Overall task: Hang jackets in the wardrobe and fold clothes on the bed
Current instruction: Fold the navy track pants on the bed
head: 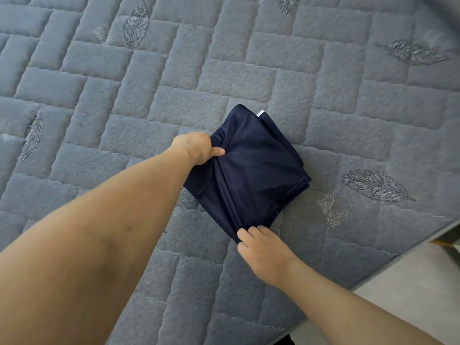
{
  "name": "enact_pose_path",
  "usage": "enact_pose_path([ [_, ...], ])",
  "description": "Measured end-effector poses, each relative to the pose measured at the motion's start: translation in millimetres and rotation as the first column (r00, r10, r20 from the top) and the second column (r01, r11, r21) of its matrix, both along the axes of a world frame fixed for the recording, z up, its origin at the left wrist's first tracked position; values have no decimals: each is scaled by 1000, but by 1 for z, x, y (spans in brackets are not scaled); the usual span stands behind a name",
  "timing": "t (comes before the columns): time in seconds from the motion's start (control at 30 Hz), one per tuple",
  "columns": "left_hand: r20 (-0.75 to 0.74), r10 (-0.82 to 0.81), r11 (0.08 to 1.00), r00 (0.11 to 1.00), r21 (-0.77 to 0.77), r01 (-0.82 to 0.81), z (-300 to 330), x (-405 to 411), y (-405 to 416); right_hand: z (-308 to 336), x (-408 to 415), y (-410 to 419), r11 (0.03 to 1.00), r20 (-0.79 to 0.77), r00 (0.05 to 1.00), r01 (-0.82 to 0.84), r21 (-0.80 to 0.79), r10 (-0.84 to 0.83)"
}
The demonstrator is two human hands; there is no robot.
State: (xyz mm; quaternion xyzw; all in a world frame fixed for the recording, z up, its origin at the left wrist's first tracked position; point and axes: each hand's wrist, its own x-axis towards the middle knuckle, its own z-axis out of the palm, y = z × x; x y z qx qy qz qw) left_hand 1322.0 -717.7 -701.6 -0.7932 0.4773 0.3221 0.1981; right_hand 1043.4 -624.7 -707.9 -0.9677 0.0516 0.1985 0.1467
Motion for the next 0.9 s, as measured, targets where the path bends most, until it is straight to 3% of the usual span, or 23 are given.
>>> enact_pose_path([
  [0.07,-17,33,999,999,-19,-33,-1,1,5,2,-7,-9,996,-9,999,51,79,-50],
  [0.13,-77,80,995,994,-52,-84,0,5,9,7,-5,-27,952,217,928,281,122,-302],
  [0.2,-198,127,978,972,-138,-156,2,6,7,10,7,-56,765,426,649,615,193,-630],
  [0.23,-261,132,960,956,-207,-189,4,5,2,11,15,-74,617,438,495,761,198,-751],
  [0.3,-337,99,907,936,-357,-224,9,-5,-14,9,26,-113,338,229,301,930,142,-926],
  [0.37,-342,-4,878,940,-452,-160,16,-20,-34,5,31,-145,198,-111,208,976,94,-972],
  [0.4,-290,-101,879,952,-474,-52,19,-29,-43,3,32,-155,181,-236,196,980,84,-952],
  [0.47,-67,-398,845,915,-415,337,23,-46,-58,-3,35,-168,149,-347,193,977,150,-918],
  [0.53,75,-656,731,751,-183,657,23,-63,-68,-5,37,-170,142,-406,228,963,231,-885],
  [0.57,71,-717,691,694,-68,720,23,-71,-73,-7,37,-166,193,-420,281,952,240,-863],
  [0.67,21,-756,650,654,140,747,25,-91,-77,-11,31,-144,266,-419,396,904,336,-817],
  [0.8,-52,-704,680,708,236,694,46,-101,-64,1,24,-122,106,-468,395,841,530,-791],
  [0.9,-53,-684,676,728,330,659,66,-109,-50,19,18,-114,151,-479,461,819,553,-747],
])
